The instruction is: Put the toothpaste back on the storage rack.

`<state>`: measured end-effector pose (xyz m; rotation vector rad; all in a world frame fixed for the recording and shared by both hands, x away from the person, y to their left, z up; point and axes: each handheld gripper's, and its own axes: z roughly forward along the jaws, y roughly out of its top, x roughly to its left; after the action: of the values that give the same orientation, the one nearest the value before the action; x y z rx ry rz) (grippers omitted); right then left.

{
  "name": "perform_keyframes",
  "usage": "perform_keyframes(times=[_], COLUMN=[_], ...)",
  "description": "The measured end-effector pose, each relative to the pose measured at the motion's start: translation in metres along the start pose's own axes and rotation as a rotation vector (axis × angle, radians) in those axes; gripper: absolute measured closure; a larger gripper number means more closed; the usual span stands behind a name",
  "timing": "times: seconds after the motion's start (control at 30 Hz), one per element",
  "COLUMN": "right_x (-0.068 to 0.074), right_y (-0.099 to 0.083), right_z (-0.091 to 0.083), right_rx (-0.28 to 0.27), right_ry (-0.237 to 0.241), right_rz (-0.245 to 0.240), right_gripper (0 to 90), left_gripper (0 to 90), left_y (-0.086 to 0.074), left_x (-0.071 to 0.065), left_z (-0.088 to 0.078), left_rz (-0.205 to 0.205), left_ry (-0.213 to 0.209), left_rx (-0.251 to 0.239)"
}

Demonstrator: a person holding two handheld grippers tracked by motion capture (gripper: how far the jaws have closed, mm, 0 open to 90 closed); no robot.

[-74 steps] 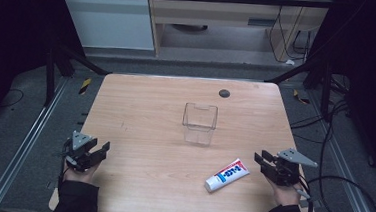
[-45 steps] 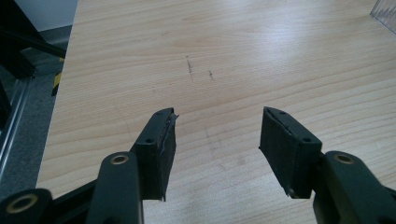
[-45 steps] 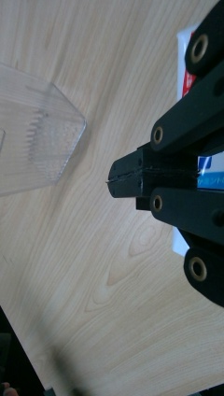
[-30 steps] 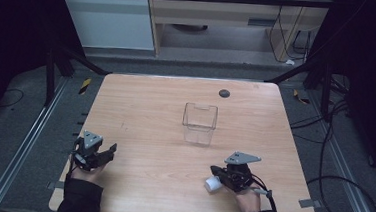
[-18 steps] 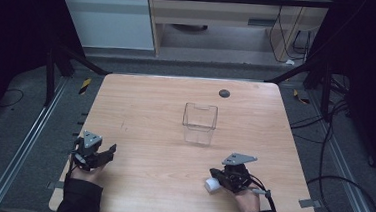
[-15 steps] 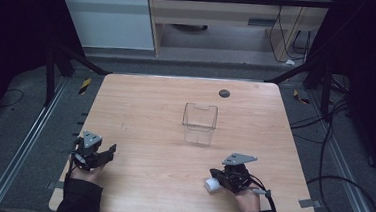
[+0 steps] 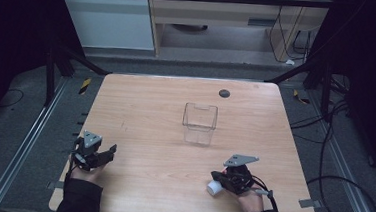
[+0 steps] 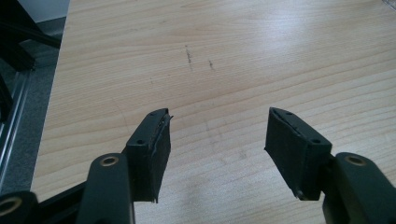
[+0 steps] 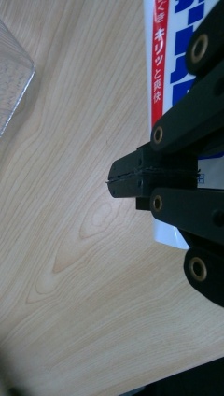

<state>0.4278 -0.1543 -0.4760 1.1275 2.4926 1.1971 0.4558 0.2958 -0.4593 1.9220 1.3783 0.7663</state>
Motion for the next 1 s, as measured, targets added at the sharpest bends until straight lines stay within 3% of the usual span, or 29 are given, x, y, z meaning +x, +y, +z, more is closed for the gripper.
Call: perform_keyframes(times=[1.0], right_x=[-0.012], right_y=[-0.015], right_z=[-0.025], right_rx=[0.052], right_ry=[0.03], right_rz=[0.008], right_gripper=[90.0], left_gripper=[37.9], left_y=[-0.001], left_x=[0.002], left_z=[0.001], left_rz=[-0.009], left_ry=[0.005], left_rx=[0.013])
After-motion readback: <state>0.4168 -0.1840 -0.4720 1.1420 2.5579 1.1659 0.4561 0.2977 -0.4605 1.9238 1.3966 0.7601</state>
